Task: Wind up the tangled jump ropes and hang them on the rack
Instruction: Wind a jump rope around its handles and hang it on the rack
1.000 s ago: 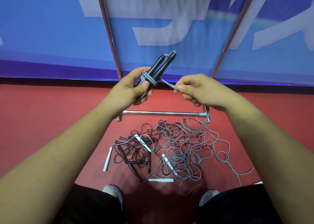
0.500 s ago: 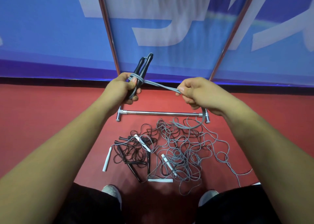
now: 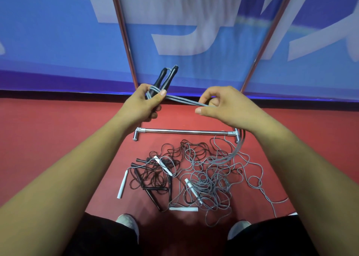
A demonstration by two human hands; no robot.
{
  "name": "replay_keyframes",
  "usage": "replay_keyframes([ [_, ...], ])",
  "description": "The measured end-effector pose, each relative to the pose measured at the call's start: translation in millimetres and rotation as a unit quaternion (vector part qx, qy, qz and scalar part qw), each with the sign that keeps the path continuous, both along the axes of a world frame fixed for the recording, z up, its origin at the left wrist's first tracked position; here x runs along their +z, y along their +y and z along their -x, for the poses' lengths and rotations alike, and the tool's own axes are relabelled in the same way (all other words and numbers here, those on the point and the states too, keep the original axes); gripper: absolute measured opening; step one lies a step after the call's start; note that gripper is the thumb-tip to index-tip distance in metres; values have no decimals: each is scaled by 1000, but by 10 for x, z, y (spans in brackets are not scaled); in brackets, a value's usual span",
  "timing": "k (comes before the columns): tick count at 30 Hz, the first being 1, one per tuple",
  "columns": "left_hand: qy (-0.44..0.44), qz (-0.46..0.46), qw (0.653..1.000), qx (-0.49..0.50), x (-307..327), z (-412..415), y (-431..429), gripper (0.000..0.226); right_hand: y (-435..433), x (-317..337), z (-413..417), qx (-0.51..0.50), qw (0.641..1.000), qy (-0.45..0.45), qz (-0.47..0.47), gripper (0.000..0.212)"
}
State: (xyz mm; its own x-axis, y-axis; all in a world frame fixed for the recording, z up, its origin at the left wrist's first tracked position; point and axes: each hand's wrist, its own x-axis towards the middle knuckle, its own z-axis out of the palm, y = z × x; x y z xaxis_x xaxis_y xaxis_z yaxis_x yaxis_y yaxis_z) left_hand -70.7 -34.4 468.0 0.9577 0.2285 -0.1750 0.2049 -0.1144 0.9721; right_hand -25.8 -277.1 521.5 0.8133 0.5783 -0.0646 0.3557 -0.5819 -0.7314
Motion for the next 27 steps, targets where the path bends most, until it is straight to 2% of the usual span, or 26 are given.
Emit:
replay_keyframes([
  [3, -5, -33, 999, 13, -2, -5, -3, 29, 10, -20, -21, -3, 1000, -27, -1, 19],
  [7, 4, -76, 997, 2, -26, -27, 25, 15, -23, -30, -35, -13, 1000, -19, 5, 16],
  [10, -5, -161, 986, -46, -49, -25, 51, 15, -28, -31, -60, -24, 999, -18, 20, 21],
  [14, 21, -337, 928, -158, -53, 5, 43, 27, 22, -25, -49, -25, 999, 31, 1, 31],
  [17, 34, -403, 891, -206, -35, 44, -35, 25, 53, -50, -60, -44, 997, 56, -37, 34],
  [20, 10, -444, 862, -244, -44, 98, -141, 25, 45, -49, -89, -67, 990, 90, -80, 34],
  [24, -1, -509, 818, -269, -108, 115, -248, 52, 28, 45, -36, -26, 997, 64, -28, 19],
  [27, -11, -533, 804, -265, -130, 106, -253, 48, 56, 69, -17, 3, 1000, -3, 8, 8],
])
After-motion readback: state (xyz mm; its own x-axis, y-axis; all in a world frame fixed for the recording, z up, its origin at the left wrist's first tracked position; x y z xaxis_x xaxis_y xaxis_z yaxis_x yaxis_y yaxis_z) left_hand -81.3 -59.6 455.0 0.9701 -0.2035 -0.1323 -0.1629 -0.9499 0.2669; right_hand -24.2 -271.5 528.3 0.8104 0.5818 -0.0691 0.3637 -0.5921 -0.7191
